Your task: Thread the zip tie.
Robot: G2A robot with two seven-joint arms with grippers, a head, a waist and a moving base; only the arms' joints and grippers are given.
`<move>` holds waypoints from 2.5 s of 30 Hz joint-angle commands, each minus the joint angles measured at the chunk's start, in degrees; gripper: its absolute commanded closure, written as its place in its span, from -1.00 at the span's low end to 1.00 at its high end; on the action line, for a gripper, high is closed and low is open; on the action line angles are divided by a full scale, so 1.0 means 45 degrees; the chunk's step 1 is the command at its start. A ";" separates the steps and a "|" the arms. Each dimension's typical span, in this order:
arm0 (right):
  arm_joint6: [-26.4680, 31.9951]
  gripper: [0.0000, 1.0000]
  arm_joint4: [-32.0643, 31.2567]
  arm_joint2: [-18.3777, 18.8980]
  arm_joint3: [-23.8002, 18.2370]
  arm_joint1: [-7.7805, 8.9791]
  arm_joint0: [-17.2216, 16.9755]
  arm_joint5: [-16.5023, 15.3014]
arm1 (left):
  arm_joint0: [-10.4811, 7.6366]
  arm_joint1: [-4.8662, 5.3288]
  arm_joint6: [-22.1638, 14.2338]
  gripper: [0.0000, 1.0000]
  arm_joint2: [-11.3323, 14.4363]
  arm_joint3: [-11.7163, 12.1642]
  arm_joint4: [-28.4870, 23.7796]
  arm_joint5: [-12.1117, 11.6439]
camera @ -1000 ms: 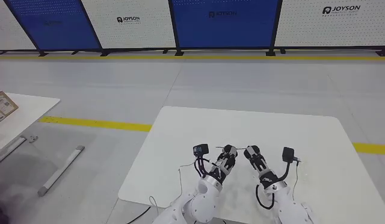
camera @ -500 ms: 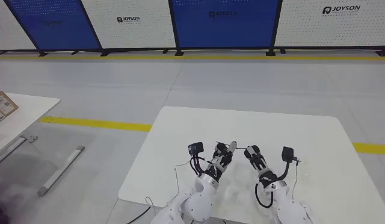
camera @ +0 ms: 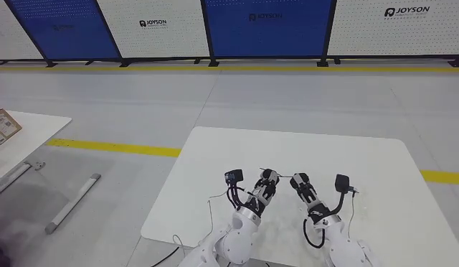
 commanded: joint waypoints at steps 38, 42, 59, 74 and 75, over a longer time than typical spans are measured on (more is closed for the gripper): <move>-0.0053 1.00 -0.0209 0.0163 0.0001 -0.0053 -0.0070 -0.0140 | 0.0076 -0.0009 -0.0195 0.24 -0.0159 -0.0155 -0.0168 -0.0185; -0.0049 1.00 -0.0257 0.0158 0.0009 -0.0061 -0.0072 -0.0118 | 0.0086 -0.0011 -0.0185 0.22 -0.0177 -0.0163 -0.0159 -0.0166; -0.0031 1.00 -0.0579 0.0080 0.0001 -0.0091 -0.0069 -0.0136 | -0.0062 -0.0058 -0.0379 1.00 0.0037 0.0041 0.0108 0.0124; 0.0064 1.00 -0.0785 0.0047 0.0007 -0.0108 -0.0067 -0.0181 | -0.0039 -0.0064 -0.0792 1.00 0.0119 -0.0026 0.0011 -0.0050; 0.0070 1.00 -0.0776 0.0045 0.0005 -0.0110 -0.0063 -0.0197 | -0.0021 -0.0059 -0.0845 1.00 0.0118 -0.0053 -0.0003 -0.0078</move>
